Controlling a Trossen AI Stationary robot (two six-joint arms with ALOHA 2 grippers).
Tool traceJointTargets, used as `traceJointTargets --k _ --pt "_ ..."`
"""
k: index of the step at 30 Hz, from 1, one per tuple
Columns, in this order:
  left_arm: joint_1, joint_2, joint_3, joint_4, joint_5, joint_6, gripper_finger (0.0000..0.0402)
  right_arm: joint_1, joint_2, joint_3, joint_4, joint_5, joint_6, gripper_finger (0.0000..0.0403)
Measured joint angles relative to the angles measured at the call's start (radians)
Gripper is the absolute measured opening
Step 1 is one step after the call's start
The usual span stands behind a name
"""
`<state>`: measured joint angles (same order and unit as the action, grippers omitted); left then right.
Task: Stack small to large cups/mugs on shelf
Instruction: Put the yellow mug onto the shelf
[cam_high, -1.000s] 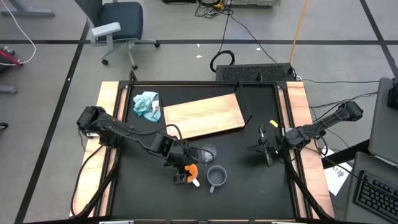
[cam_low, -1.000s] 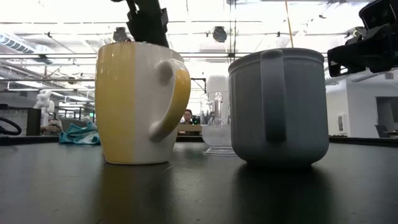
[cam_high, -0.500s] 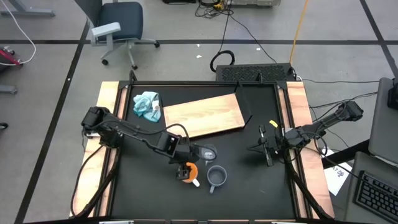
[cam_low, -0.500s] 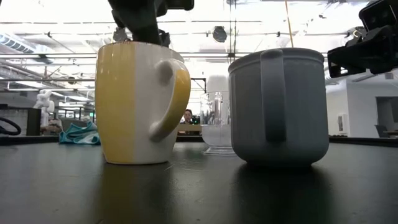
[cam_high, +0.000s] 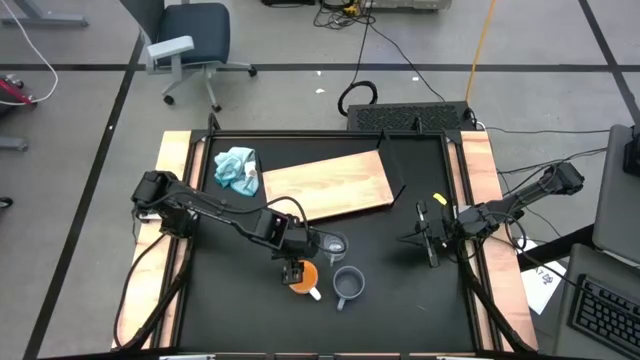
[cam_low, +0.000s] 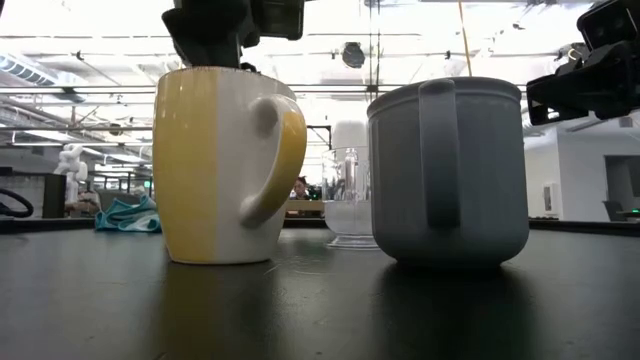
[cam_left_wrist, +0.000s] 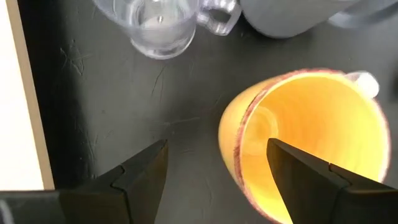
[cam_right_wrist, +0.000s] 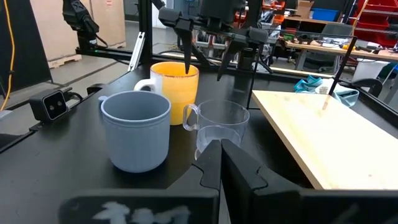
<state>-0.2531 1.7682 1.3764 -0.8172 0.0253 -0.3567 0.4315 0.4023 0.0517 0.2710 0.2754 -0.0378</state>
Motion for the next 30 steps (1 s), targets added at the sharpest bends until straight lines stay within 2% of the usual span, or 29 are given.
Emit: traceJointTargets --k 13,20,30 --pt "-0.024 0.0 -0.001 -0.001 0.011 -0.057 0.0276 0.0 0.0 0.0 0.0 0.0 0.0 0.0" --pt "-0.023 0.0 -0.002 -0.002 -0.015 -0.068 0.0276 0.0 0.0 0.0 0.0 0.0 0.0 0.0" --pt "-0.004 -0.001 -0.089 0.022 0.0 -0.091 0.0275 0.0 0.0 0.0 0.0 0.0 0.0 0.0"
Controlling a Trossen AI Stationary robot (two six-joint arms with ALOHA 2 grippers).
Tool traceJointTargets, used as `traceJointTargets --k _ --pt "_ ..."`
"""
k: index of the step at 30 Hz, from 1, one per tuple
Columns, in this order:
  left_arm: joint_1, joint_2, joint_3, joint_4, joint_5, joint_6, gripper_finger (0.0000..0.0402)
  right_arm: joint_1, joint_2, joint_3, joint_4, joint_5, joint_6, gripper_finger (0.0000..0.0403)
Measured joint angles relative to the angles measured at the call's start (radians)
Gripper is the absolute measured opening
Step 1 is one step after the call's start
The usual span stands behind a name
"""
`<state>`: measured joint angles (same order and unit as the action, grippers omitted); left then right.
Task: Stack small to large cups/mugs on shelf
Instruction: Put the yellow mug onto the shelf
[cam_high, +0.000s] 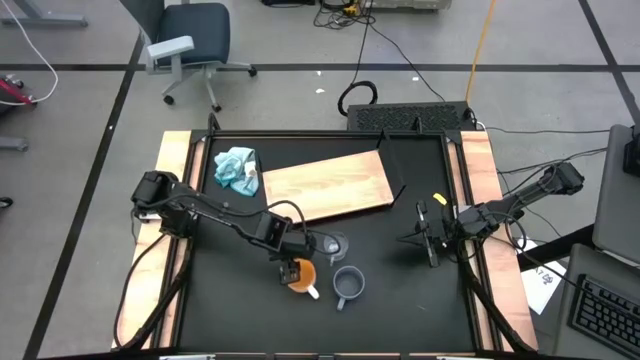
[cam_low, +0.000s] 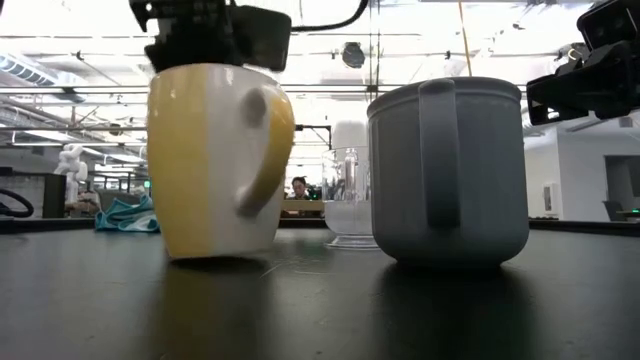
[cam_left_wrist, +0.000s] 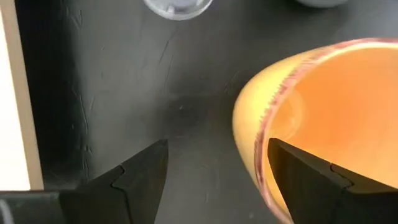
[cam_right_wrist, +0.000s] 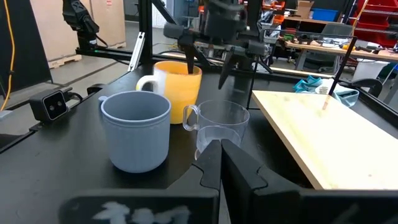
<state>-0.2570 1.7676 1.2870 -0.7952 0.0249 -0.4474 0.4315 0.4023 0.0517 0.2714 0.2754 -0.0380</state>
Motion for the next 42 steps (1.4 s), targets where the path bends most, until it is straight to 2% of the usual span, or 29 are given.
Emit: traceJointTargets --k 9,13,34,37,42 --pt "0.002 0.0 -0.017 0.054 0.006 0.013 0.0275 0.0 0.0 0.0 0.016 0.0 0.0 0.0" --pt "0.002 0.0 -0.017 0.055 0.011 0.016 0.0258 0.0 0.0 0.0 0.016 0.0 -0.001 0.0" --pt "0.002 0.0 -0.018 0.122 0.039 0.031 0.0019 0.0 0.0 0.0 0.016 0.0 -0.001 0.0" --pt "0.002 0.0 -0.018 0.124 0.037 0.051 0.0015 0.0 0.0 0.0 0.016 0.0 -0.001 0.0" --pt "-0.006 0.0 -0.018 0.125 0.021 0.093 0.0033 0.0 0.0 0.0 0.016 0.0 -0.001 0.0"
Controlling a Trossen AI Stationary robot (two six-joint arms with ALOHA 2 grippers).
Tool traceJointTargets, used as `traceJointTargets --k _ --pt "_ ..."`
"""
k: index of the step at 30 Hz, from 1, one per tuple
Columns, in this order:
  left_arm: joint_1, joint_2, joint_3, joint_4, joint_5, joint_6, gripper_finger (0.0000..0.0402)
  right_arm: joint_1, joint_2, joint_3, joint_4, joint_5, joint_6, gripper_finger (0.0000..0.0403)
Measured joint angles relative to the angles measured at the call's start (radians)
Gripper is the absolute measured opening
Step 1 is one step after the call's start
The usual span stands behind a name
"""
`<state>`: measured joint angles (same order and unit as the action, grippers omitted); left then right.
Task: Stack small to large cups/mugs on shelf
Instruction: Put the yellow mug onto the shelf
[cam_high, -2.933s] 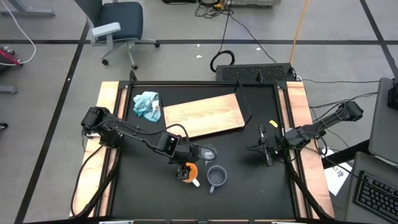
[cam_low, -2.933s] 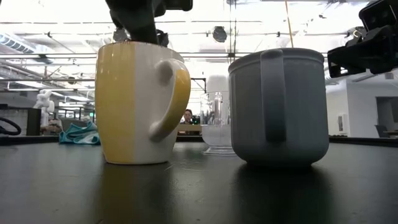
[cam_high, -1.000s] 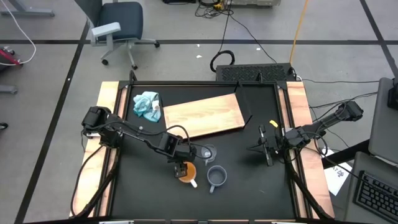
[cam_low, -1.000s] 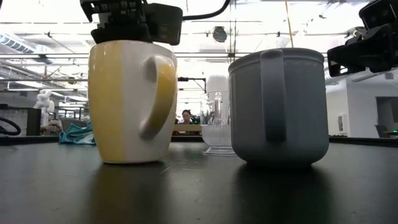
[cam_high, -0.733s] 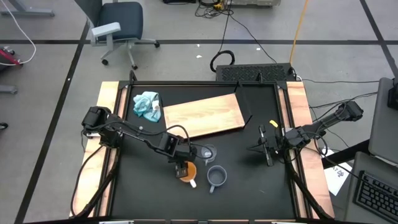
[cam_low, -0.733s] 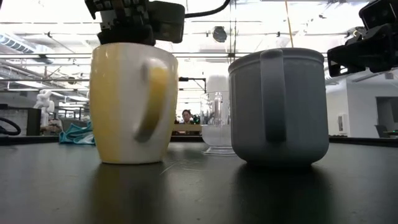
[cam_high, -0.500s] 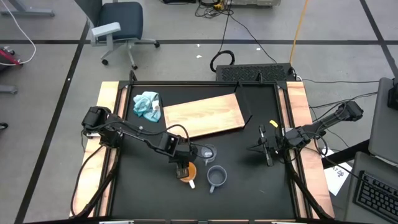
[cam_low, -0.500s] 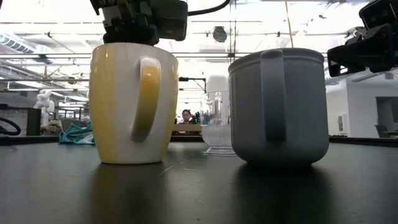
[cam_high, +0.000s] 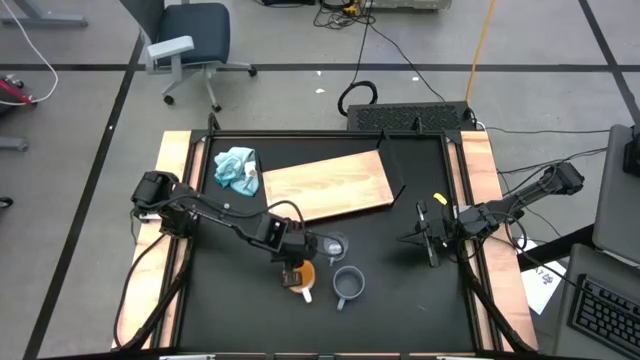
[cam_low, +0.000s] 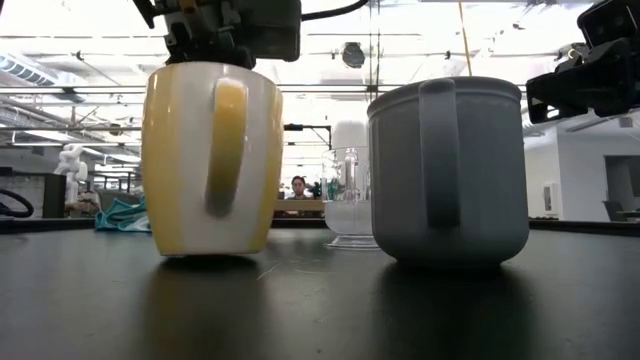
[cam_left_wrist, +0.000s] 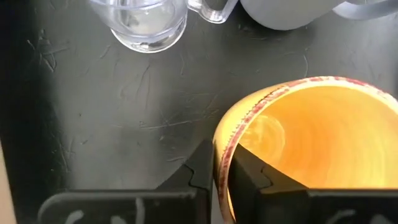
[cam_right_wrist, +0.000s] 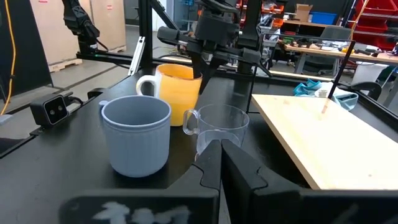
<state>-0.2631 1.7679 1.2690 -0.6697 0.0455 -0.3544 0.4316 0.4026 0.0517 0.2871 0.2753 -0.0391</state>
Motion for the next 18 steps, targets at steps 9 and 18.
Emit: traceJointTargets --k 9,18 --pt "-0.017 0.0 0.037 0.013 -0.061 0.063 0.0014 0.0 0.0 0.0 0.0 0.0 -0.003 0.0" --pt "-0.032 0.0 0.191 -0.108 -0.133 0.162 0.0014 0.0 0.0 0.0 0.0 0.0 0.0 0.0"
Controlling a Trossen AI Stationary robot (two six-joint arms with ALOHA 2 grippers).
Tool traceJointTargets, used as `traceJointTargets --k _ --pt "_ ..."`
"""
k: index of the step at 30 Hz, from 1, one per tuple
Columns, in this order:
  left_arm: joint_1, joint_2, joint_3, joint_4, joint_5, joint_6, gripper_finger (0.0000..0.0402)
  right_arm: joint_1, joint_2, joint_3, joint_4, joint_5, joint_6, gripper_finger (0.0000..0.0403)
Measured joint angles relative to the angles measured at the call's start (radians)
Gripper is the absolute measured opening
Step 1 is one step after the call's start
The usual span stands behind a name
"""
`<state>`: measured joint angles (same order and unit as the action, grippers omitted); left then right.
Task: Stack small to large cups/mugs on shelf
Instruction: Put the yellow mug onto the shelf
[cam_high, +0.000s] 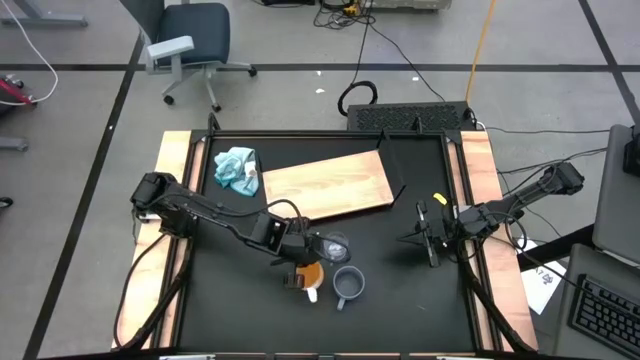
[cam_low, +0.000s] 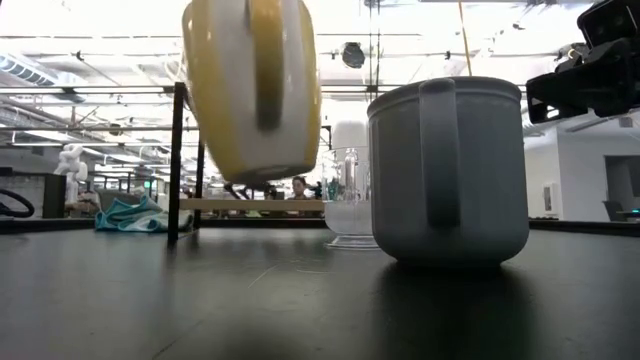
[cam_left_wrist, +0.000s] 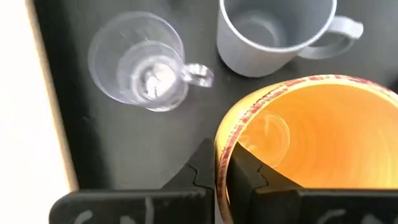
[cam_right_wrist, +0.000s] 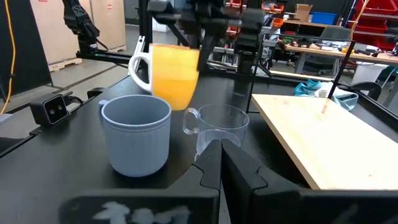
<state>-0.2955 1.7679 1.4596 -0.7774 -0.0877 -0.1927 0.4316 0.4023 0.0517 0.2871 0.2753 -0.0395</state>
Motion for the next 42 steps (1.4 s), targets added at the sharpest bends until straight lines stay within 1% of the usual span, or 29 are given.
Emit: traceJointTargets --k 8,12,18,25,27,30,32,36,42 --pt "0.0 -0.005 0.077 -0.078 -0.033 0.017 0.0014 0.0 0.0 0.0 0.0 0.0 0.0 0.0" --pt "0.003 -0.055 0.082 -0.101 -0.088 0.026 0.0014 0.0 0.0 0.0 0.0 0.0 0.0 0.0" --pt "0.006 -0.147 0.082 -0.085 -0.187 0.036 0.0014 0.0 0.0 0.0 0.0 0.0 0.001 0.0" --pt "0.004 -0.212 0.083 -0.087 -0.255 0.082 0.0014 0.0 0.0 0.0 0.0 0.0 0.001 0.0" --pt "0.004 -0.217 0.083 -0.077 -0.259 0.097 0.0014 0.0 0.0 0.0 0.0 0.0 0.001 0.0" --pt "0.004 -0.218 0.083 0.002 -0.261 0.142 0.0014 0.0 0.0 0.0 0.0 0.0 0.001 0.0" --pt "0.004 -0.217 0.083 0.023 -0.258 0.183 0.0014 0.0 0.0 0.0 0.0 0.0 0.001 0.0" --pt "0.03 -0.217 0.059 0.086 -0.252 0.239 0.0014 0.0 0.0 0.0 0.0 0.0 0.001 0.0" --pt "0.081 -0.258 0.001 0.093 -0.228 0.244 0.0014 0.0 0.0 0.0 0.0 0.0 0.001 0.0"
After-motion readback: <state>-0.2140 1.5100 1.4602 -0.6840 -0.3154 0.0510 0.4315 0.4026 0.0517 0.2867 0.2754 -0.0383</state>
